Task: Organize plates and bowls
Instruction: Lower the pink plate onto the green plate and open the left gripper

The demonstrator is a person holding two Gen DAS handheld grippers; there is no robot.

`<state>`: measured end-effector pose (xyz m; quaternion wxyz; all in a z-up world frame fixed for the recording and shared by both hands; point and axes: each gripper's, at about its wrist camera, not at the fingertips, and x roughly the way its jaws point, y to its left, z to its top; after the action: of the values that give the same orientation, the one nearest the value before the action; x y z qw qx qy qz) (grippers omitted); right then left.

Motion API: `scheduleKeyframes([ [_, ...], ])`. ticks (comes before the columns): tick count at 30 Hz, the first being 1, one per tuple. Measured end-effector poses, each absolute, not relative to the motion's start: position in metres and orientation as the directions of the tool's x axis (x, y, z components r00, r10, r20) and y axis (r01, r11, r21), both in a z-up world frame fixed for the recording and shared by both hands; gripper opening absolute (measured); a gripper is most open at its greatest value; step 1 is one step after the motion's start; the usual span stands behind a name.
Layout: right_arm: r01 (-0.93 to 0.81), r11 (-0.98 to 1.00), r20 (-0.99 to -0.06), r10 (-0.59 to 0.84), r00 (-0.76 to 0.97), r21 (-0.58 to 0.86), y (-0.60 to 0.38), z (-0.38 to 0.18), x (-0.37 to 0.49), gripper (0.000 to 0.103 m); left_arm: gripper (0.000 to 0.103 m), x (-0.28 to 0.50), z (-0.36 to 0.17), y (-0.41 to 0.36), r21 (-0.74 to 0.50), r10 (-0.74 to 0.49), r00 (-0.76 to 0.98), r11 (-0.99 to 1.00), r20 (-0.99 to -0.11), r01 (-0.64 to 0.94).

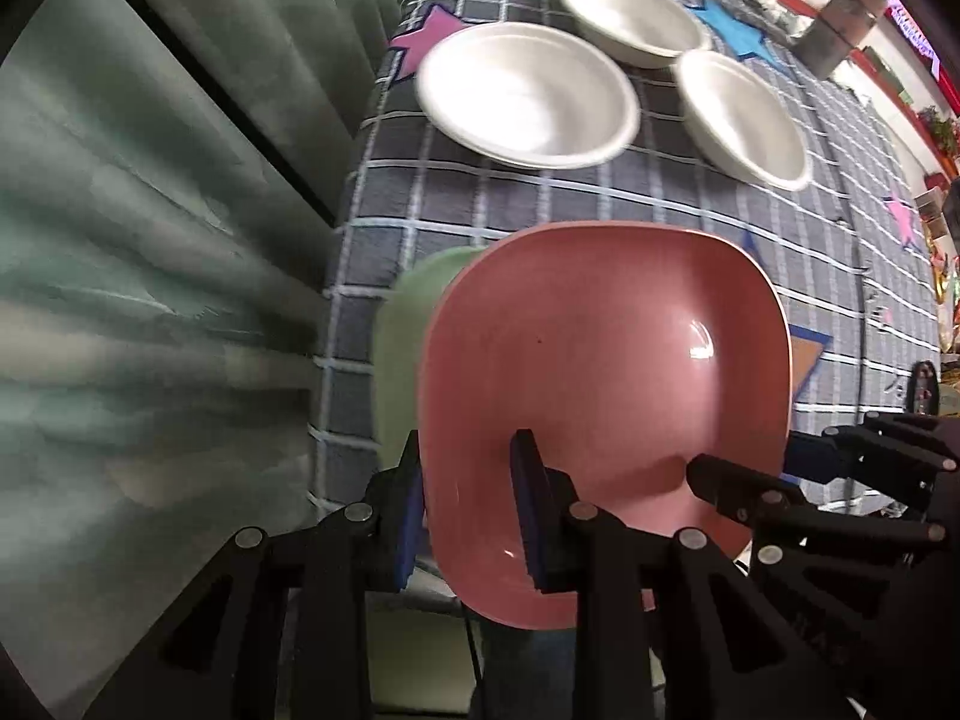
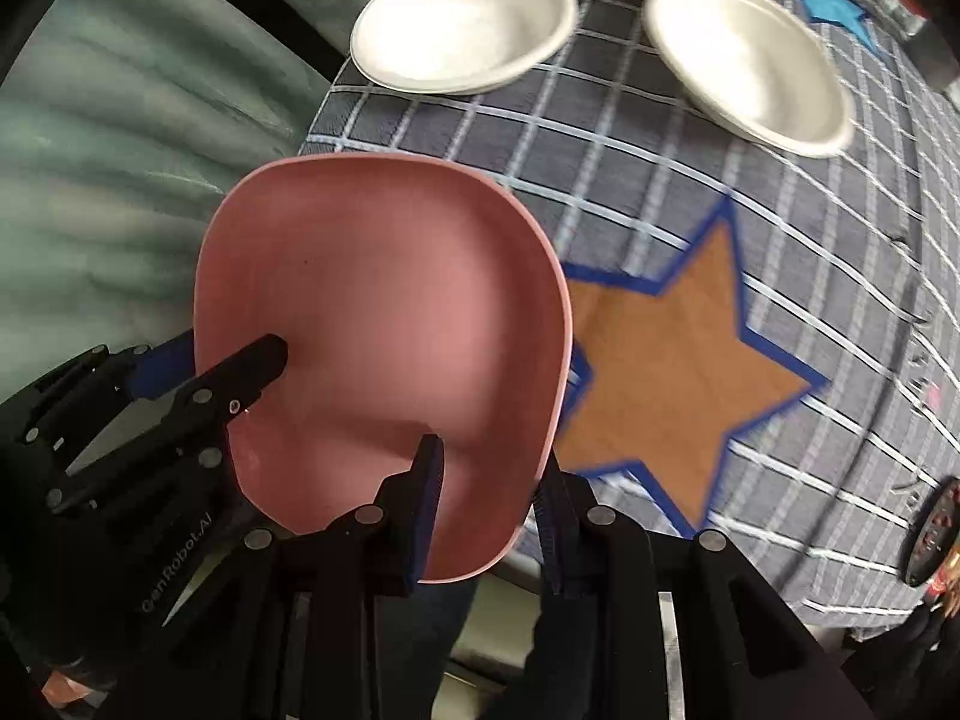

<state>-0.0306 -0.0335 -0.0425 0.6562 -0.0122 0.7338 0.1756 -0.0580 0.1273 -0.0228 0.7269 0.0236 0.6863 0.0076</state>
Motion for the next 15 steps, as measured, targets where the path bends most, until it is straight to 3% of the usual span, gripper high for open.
scheduleKeyframes([
  [2,-0.227,0.935,-0.958,0.240,-0.158,0.272,-0.027,-0.050,-0.025,0.032,0.054,-0.049,-0.030,0.133,0.071,0.070,0.040,0.997,-0.997,0.036],
  [3,-0.216,0.934,-0.953,0.250,-0.172,0.284,-0.023,-0.054,-0.022,0.033,0.058,-0.045,-0.034,0.135,0.091,0.090,0.033,0.995,-0.995,0.046],
  [7,-0.159,0.966,-0.973,0.179,-0.147,0.202,-0.035,-0.062,-0.014,0.086,0.065,-0.031,-0.043,0.141,0.090,0.089,0.008,0.993,-0.996,0.076],
  [8,-0.124,0.969,-0.971,0.194,-0.143,0.212,-0.044,-0.062,-0.012,0.091,0.068,-0.028,-0.044,0.140,0.075,0.075,0.006,0.994,-0.997,0.082],
  [15,0.127,0.976,-0.974,0.193,-0.121,0.178,-0.114,-0.064,-0.024,0.091,0.073,-0.003,-0.038,0.105,0.001,-0.004,0.020,0.976,-1.000,0.219],
])
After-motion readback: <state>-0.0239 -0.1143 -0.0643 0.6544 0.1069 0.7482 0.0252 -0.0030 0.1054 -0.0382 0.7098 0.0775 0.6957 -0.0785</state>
